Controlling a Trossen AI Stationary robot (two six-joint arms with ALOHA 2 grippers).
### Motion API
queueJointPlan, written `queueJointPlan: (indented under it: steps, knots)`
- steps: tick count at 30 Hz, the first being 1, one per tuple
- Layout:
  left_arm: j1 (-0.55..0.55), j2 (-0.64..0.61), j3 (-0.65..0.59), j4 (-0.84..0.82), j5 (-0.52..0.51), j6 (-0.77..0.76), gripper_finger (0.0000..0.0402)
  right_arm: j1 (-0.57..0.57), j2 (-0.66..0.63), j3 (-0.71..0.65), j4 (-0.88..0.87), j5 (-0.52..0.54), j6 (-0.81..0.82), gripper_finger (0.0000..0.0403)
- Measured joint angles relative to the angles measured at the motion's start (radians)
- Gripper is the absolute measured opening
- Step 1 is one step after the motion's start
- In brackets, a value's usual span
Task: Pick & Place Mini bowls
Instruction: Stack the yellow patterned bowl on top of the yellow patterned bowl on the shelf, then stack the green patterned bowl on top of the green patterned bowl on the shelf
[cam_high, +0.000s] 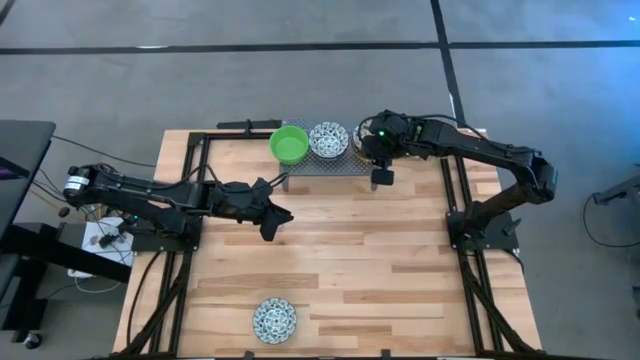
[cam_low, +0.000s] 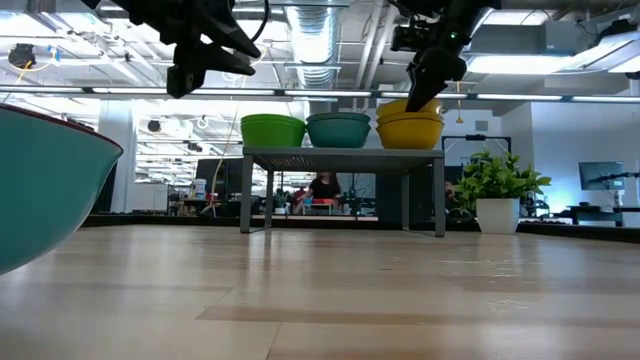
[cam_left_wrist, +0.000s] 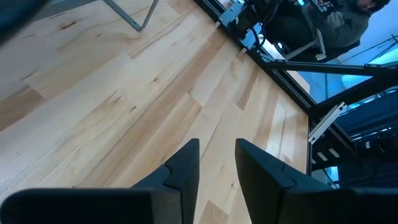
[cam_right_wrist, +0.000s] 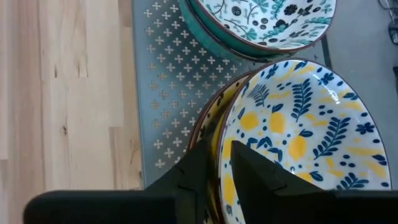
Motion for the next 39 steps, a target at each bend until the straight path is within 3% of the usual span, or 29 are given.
queueJointPlan:
  steps: [13, 22, 27, 30, 35, 39]
  knots:
    - [-0.01, 0.0, 0.0, 0.005, 0.0, -0.007, 0.0104, 0.049, -0.021, 0.074, -0.036, 0.024, -0.018, 0.0071]
    - [-0.093, 0.0, 0.0, 0.013, 0.007, -0.008, 0.0104, 0.07, -0.021, 0.123, -0.11, 0.027, 0.011, 0.0071]
    - [-0.175, 0.0, 0.0, 0.013, 0.15, 0.089, 0.0104, 0.129, -0.021, 0.124, -0.118, 0.021, 0.087, 0.0071]
    - [-0.259, 0.0, -0.009, 0.016, 0.174, 0.173, 0.0104, 0.189, -0.018, 0.124, -0.126, -0.04, 0.168, 0.0071]
    - [-0.405, 0.023, -0.026, 0.047, 0.078, 0.149, 0.0104, 0.319, -0.007, 0.122, -0.11, -0.224, 0.305, 0.0071]
    - [-0.525, 0.074, -0.026, 0.102, -0.004, 0.149, 0.0104, 0.438, -0.004, 0.069, -0.03, -0.269, 0.319, 0.0071]
